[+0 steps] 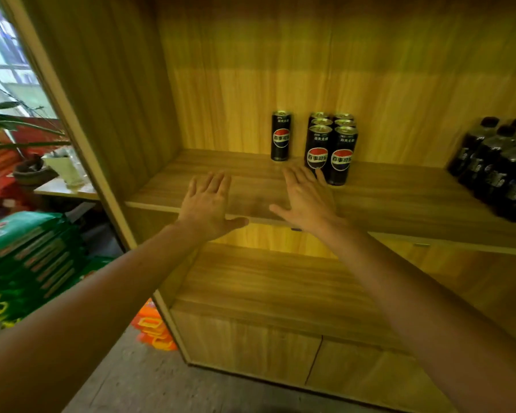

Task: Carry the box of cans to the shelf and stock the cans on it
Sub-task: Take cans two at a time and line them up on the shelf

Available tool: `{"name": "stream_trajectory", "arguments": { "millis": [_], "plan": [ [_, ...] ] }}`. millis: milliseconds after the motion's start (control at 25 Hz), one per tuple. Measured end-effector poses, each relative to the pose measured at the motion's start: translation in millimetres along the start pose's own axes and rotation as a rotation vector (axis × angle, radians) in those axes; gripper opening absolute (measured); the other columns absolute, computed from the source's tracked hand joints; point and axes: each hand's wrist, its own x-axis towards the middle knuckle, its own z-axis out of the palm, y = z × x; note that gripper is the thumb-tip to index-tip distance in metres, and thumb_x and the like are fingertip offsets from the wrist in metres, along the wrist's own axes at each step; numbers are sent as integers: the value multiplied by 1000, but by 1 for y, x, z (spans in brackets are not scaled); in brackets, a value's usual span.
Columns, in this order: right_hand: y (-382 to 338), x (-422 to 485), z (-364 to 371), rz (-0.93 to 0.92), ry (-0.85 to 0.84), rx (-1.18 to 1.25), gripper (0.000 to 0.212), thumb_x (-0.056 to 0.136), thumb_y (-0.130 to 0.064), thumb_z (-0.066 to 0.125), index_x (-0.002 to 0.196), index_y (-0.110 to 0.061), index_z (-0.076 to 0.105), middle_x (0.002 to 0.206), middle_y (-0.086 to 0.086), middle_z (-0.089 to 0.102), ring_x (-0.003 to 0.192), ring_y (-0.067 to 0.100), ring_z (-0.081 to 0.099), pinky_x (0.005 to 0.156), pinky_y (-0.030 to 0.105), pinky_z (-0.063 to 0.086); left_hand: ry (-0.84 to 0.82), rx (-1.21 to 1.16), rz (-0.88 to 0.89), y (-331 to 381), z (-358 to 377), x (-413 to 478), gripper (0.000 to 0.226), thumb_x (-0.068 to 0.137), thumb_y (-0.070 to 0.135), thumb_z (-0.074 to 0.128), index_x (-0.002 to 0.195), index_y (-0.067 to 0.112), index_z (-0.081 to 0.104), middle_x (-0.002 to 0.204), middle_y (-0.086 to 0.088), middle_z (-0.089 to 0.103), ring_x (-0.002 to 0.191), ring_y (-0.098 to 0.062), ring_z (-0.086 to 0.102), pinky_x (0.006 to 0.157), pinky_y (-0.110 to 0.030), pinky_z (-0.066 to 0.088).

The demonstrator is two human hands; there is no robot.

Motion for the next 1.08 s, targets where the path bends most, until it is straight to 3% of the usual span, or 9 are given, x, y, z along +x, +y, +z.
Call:
{"name": "stream_trajectory", "arguments": {
  "millis": [240,520,840,1080],
  "plan": [
    [-72,-47,7,-31,-49,-29,84,83,-54,49,143,-7,13,154,14,17,142,27,14,118,45,8,-10,1,15,-55,6,-69,94,80,64,44,147,12,2,158,-9,5,146,-23,1,117,-43,-3],
    [-159,-133,78,154,-109,64,80,82,-47,53,142,-8,16,153,13,20,142,26,17,117,42,7,-10,-96,97,-119,65,-163,91,81,53,53,146,8,7,157,-11,10,146,-25,5,117,-43,-1],
    [-215,-204,196,154,-267,120,78,87,-44,49,143,-6,10,154,13,13,143,26,11,118,41,7,-19,-164,97,-156,198,-231,89,81,57,51,146,9,12,156,-10,16,145,-25,9,118,-44,2],
    [-217,-260,348,124,-339,201,75,86,-39,52,143,-7,15,154,12,18,142,25,15,118,39,10,-77,-199,50,-161,351,-271,87,82,53,52,146,10,12,156,-10,18,145,-24,9,117,-42,0]
  ]
}}
